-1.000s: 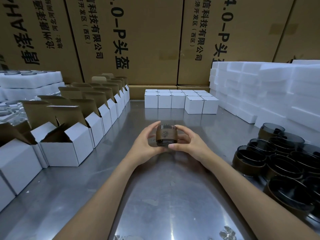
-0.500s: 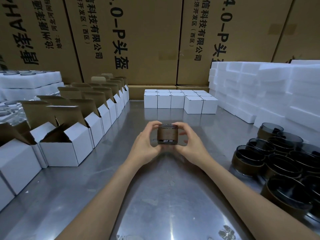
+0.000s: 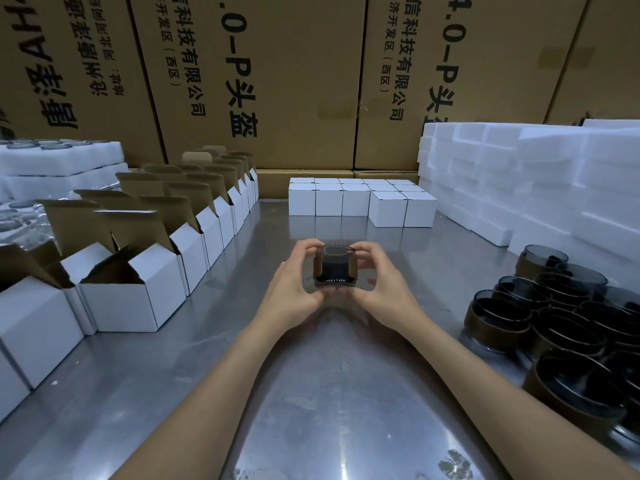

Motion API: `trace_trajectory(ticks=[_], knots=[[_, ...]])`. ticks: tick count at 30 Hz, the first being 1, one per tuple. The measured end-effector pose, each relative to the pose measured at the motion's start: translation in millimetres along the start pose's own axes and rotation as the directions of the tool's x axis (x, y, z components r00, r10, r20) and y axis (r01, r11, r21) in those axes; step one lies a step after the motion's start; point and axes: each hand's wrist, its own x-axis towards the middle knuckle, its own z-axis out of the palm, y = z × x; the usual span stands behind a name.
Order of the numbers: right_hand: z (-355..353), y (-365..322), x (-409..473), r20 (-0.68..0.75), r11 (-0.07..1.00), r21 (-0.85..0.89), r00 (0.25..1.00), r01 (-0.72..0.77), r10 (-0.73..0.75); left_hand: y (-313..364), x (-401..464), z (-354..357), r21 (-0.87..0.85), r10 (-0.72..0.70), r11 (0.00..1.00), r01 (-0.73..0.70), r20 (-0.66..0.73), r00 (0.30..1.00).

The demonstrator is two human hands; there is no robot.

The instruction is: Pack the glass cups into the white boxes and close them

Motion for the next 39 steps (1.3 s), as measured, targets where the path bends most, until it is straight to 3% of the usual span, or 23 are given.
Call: trace_trajectory(ticks=[4,8,12,18,24,29,35,39], knots=[[0,-1,0,-0.019,0.996,-0.061,0.997,0.07,-0.071,2,2,0,0.088,0.118,0.989,-0.116,-0.022,0.993],[0,-1,1,0.048,0.999,-0.006,0.998,0.033,-0.033,-2,0,0,0.003,-0.016,1.0,0.016,-0.034,0.999],[3,-1,0,0.045,0.999,0.029,0.999,0.018,-0.019,-3,-1,1,-0.094,-0.066,0.993,0.067,0.013,0.998],[2,-5,0,0.01,0.991,-0.08,0.995,0.104,-0.104,6,0,1,0.114,0.168,0.98,-0.164,-0.028,0.985],[2,-4,-1,0.104,1.0,-0.009,0.995,0.009,-0.008,2,-2,0,0.043,0.029,0.999,-0.027,-0.046,0.999],[0,-2,-1,0.06,0.999,0.0,0.998,0.035,-0.035,0,-2,0,-0.036,-0.017,0.999,0.017,-0.007,1.0],[1,6,-3,0.089,0.973,-0.208,0.993,0.095,-0.077,-2,-3,3,-0.139,-0.061,0.987,0.076,0.106,0.992],[-2,6,-3,0.112,0.961,-0.252,0.99,0.117,-0.091,-1,-4,3,-0.185,-0.09,0.975,0.124,0.182,0.979]])
